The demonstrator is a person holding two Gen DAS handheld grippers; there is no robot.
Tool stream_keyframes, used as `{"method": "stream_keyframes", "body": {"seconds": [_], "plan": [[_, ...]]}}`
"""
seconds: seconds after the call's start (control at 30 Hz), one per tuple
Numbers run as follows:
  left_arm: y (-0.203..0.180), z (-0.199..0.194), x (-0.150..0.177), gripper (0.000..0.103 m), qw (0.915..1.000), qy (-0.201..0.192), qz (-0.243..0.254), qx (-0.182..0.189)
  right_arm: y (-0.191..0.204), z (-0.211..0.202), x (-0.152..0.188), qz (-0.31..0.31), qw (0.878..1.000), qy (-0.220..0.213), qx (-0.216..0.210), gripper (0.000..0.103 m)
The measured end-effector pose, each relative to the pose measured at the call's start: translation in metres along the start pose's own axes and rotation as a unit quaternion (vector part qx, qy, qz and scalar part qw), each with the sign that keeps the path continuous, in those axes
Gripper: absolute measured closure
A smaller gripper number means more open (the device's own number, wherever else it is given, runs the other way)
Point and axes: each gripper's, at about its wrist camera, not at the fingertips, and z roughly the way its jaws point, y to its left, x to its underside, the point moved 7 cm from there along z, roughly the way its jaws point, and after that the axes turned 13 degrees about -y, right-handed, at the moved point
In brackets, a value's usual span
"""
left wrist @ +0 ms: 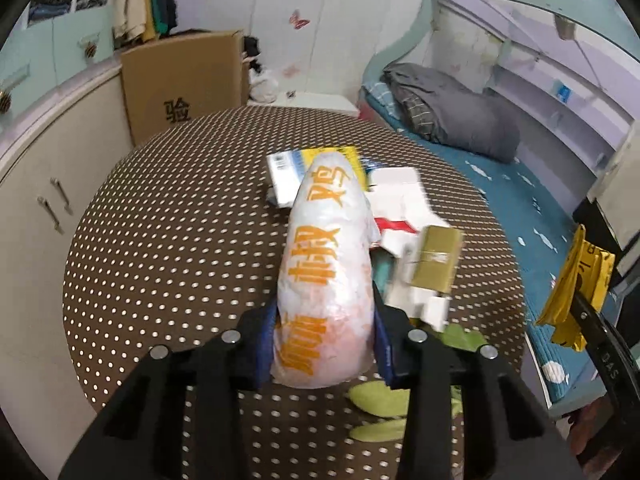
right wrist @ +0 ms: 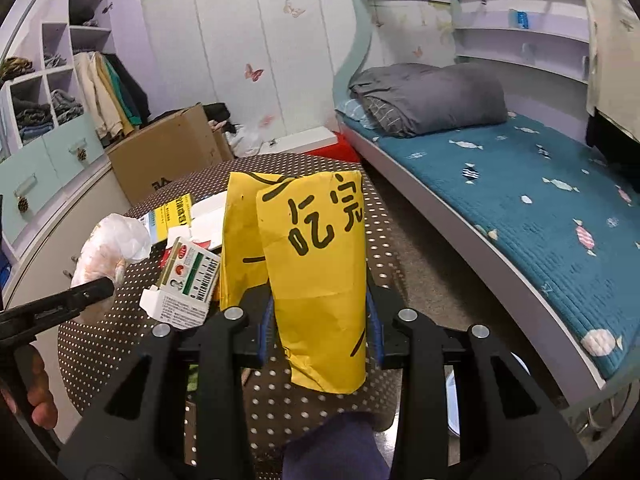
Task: Collect trash
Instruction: 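Grasp the white plastic bag with the left tool while the right tool lifts the yellow bag, then carry both bags over the blue bucket and open both tools to drop them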
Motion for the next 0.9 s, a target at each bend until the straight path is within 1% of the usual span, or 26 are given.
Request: {"method": "stream_keyframes", "body": {"seconds": [0.23,0.53,0.73,0.9], "plan": [[-0.042,-0.013,-0.005,0.063,0.9989,-0.015,0.029,0.034,-0.023,-0.024,-0.001,0.014,1.0,-0.012,0.024,0.068],[-0.108,-0.02,0.004,0.063,0.9932,-0.014,0.073,0.09,-0.064,-0.053,-0.002,0.037,0.997,-0.028,0.068,0.068],[-0.155,-0.022,0.018,0.063,0.9858,-0.004,0.105,0.131,-0.092,-0.068,0.001,0.053,0.993,-0.036,0.102,0.068],[-0.194,-0.025,0.03,0.063,0.9762,0.0,0.143,0.163,-0.115,-0.08,0.005,0.064,0.989,-0.041,0.129,0.068]]}}
